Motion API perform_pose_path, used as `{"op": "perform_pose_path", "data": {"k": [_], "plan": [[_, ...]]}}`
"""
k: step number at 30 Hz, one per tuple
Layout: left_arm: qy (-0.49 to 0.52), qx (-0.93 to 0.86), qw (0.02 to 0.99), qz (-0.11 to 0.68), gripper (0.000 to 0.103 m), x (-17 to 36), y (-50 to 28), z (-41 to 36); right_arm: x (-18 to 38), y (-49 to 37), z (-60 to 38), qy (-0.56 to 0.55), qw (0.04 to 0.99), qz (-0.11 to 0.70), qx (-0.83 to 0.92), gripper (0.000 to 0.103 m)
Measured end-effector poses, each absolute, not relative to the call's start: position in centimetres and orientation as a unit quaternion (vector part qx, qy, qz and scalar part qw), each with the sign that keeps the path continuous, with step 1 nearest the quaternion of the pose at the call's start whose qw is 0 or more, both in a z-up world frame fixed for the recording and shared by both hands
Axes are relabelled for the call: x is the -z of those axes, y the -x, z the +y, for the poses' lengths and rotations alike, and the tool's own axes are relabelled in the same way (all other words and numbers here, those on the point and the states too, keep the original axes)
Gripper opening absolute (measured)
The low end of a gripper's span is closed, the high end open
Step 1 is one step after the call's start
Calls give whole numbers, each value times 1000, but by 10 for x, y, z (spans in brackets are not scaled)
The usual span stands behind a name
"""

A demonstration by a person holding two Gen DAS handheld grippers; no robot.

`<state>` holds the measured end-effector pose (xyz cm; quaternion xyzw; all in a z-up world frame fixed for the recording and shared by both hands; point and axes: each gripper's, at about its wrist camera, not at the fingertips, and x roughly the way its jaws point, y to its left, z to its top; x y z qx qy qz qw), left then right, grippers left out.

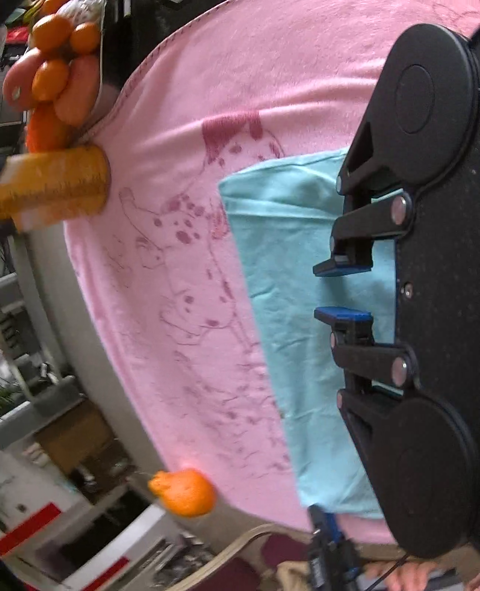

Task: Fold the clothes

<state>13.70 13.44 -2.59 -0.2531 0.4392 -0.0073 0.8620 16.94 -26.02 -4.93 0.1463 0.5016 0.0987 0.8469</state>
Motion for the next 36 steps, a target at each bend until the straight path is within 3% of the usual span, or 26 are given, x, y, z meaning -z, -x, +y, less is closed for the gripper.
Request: {"op": "perform_pose_path", "data": {"k": [7,10,11,17,21,24,25,31,36], "plan": [[216,68,884,409,0,7,-131,107,58,-171,-265,-150,838,519,-79,18],[222,56,876,425,14,11,-134,109,57,-170,-268,-151,836,521,-81,18],[231,46,872,430,23,13,-134,115,57,-171,-268,-151,836,521,-82,18],[256,15,849,463,33,27,-122,145,58,-172,-269,-155,832,524,-90,22],[290,18,833,470,32,43,-122,158,58,-173,-267,-149,833,525,-93,25],[316,32,826,465,17,46,-122,160,57,-173,-264,-148,833,525,-94,29],[320,41,828,459,17,42,-121,159,57,-173,-264,-148,833,525,-95,30],[345,99,821,445,17,37,-122,147,58,-174,-265,-153,831,525,-96,30],[311,78,830,456,25,37,-129,135,58,-174,-264,-152,832,525,-97,31]]}}
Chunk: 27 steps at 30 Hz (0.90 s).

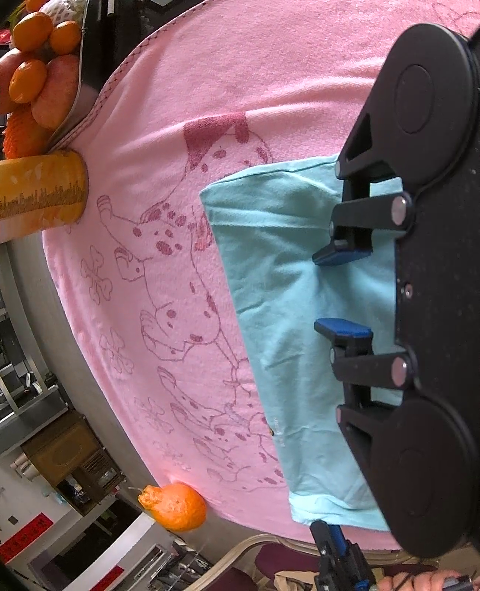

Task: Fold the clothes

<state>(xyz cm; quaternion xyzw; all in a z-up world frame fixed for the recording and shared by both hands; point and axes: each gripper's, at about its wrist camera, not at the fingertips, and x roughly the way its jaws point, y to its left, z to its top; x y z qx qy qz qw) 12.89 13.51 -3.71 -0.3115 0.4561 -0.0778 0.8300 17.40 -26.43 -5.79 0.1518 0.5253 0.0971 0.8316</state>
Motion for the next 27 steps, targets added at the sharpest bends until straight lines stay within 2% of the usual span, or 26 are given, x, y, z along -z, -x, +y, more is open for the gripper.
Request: {"op": "perform_pose_path", "data": {"k": [6,17,22,25,27], "plan": [[335,100,827,440,24,32,-132,131,58,-175,-264,-151,831,525,-99,32],[269,69,844,458,25,28,-132,123,58,-175,-264,-150,831,526,-101,33],[220,32,841,493,28,30,-124,125,58,-175,-263,-148,831,527,-104,35],[220,29,828,514,27,32,-117,129,58,-175,-262,-147,830,527,-105,36],[235,40,816,527,21,32,-111,134,58,-175,-261,-143,831,527,-107,38]]}}
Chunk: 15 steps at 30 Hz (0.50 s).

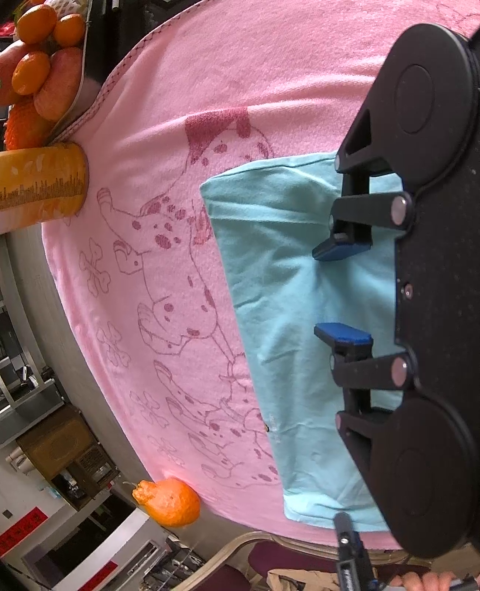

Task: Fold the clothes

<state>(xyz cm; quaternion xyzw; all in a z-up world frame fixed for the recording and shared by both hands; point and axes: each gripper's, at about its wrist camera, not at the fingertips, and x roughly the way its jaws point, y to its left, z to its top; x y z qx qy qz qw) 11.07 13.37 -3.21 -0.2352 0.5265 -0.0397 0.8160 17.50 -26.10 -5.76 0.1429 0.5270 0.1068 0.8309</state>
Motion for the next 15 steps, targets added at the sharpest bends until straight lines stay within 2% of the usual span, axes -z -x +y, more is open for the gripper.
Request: {"op": "perform_pose_path", "data": {"k": [5,7,9,15], "plan": [[290,110,798,518,17,32,-102,139,57,-175,-257,-136,832,526,-109,42],[282,114,804,510,17,32,-106,138,57,-175,-256,-134,833,526,-109,44],[274,112,807,510,22,34,-109,136,57,-175,-254,-131,834,525,-109,45],[280,90,801,521,25,44,-119,141,57,-174,-254,-128,835,523,-111,45]]}}
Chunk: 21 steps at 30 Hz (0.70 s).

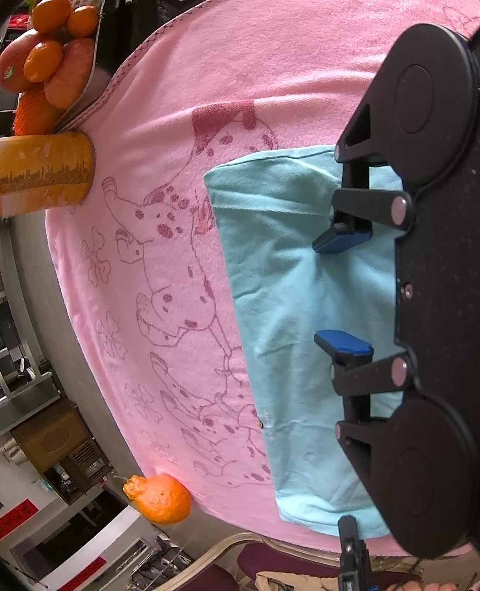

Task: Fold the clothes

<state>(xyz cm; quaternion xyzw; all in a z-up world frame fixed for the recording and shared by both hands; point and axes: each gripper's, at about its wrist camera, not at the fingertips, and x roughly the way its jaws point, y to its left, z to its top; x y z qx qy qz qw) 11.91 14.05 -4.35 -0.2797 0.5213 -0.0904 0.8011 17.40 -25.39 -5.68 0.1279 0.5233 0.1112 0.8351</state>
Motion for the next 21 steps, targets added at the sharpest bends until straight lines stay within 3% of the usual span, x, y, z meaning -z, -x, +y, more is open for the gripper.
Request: {"op": "perform_pose_path", "data": {"k": [7,13,17,20,21], "plan": [[407,112,771,477,25,65,-144,157,57,-174,-253,-127,835,523,-112,47],[454,77,768,446,24,75,-153,165,57,-174,-255,-132,834,523,-115,47],[462,48,777,425,14,74,-150,173,57,-175,-255,-133,832,525,-116,47],[471,43,769,431,15,80,-148,179,57,-175,-255,-132,832,525,-117,47],[470,50,767,433,20,80,-149,178,57,-175,-255,-132,833,525,-117,47]]}}
